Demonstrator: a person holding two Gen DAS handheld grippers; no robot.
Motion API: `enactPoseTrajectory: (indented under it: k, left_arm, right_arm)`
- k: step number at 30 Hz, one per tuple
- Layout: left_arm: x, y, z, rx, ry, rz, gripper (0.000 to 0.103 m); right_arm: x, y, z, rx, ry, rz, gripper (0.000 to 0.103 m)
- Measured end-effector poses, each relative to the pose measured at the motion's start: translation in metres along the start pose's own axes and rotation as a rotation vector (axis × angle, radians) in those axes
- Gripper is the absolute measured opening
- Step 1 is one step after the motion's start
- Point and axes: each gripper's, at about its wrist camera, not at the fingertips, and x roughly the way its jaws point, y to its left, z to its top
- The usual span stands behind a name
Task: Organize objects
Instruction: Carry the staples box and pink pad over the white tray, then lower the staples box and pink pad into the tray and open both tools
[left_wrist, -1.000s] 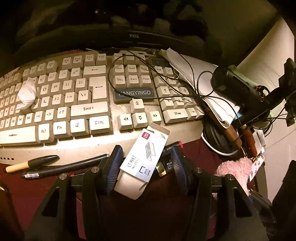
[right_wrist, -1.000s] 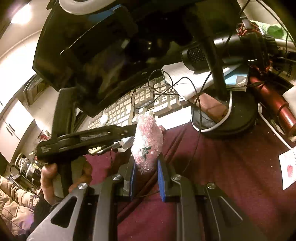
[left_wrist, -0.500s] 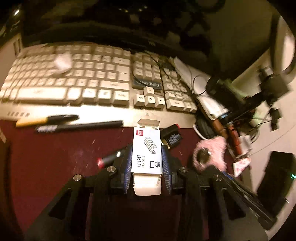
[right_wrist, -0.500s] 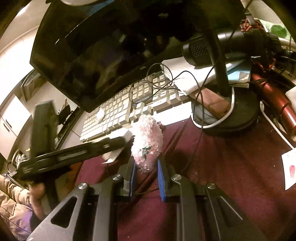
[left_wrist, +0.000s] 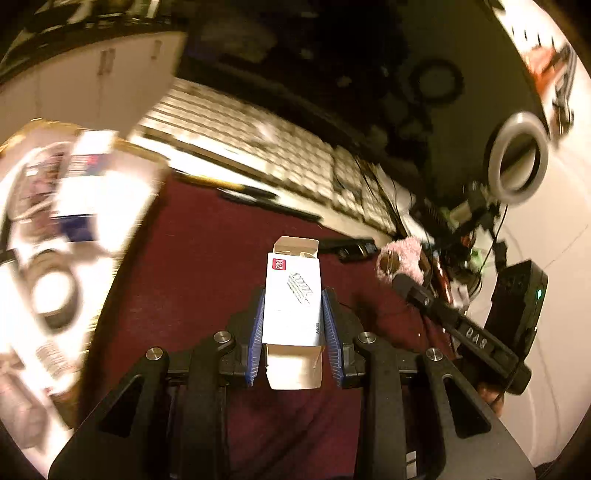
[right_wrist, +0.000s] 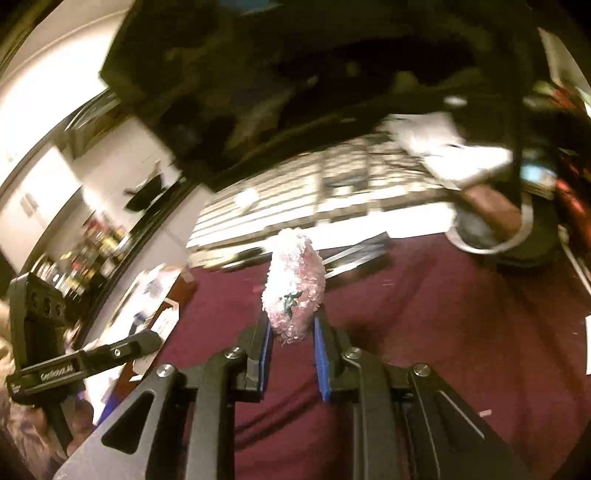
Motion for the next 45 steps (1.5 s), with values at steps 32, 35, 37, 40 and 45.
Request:
enactPoseTrajectory:
  k: [32,35,37,40,45]
  left_arm:
    - [-0.145,0.208,0.002,-0.399,-0.277,0.400,0.029]
    - [-0.134,0.209,0.012,-0.400,-0.254,0.408,0.029]
    - [-0.125,0.209,0.020,-0.387,-0.233,0.420,0.029]
    - [-0.112,0.211,0.031,-0.376,-0.195,0.442,0.029]
    - [-0.091,0.211,0.044,-0.352,-0.146,0.488,0.029]
  right_arm:
    - [0.167,0.235,-0.035,-0.514,0.378,0.262,0.019]
    - [0.172,0.233,-0.036,-0.512,0.380,0.266,0.020]
    - [0.175,0.230,-0.037,-0.509,0.382,0.262,0.020]
    - [0.176,0.228,-0.041,-0.517,0.388,0.256,0.020]
    - [0.176,0.228,-0.047,-0.550,0.385,0.254,0.022]
